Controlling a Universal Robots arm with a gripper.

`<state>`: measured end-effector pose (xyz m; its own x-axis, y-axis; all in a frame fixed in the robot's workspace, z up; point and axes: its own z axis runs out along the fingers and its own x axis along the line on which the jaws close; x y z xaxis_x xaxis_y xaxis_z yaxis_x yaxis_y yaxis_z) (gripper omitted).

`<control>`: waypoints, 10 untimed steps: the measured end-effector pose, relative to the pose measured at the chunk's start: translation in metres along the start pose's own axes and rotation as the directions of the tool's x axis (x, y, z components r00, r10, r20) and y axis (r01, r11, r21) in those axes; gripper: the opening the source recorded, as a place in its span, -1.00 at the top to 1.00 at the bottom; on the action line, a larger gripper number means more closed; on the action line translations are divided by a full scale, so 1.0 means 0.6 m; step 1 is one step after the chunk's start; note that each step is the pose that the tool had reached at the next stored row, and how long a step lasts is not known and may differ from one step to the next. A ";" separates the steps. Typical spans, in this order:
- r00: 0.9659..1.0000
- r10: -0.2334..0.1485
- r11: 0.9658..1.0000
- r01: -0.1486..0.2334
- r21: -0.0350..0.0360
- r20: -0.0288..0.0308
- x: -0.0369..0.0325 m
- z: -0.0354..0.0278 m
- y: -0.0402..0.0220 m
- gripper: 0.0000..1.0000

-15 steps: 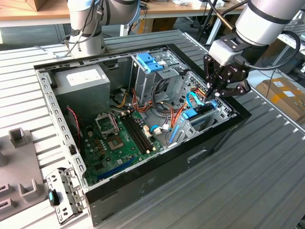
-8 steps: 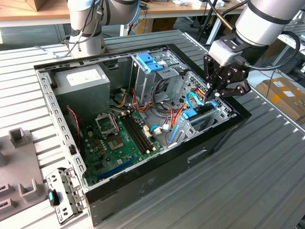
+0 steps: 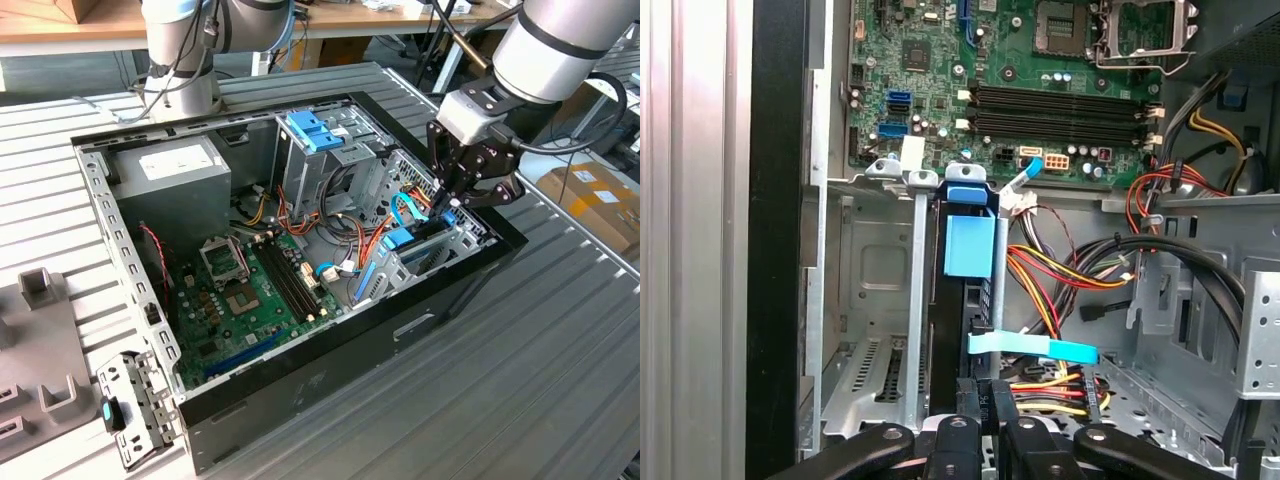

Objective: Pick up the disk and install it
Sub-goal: 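Insert the second disk wire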

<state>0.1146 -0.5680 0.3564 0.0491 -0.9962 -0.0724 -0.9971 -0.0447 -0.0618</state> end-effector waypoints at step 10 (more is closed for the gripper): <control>0.997 0.071 0.997 -0.071 0.005 -0.004 0.000 0.002 0.001 0.67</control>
<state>0.1138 -0.5681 0.3551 -0.0224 -0.9971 -0.0727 -0.9977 0.0269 -0.0618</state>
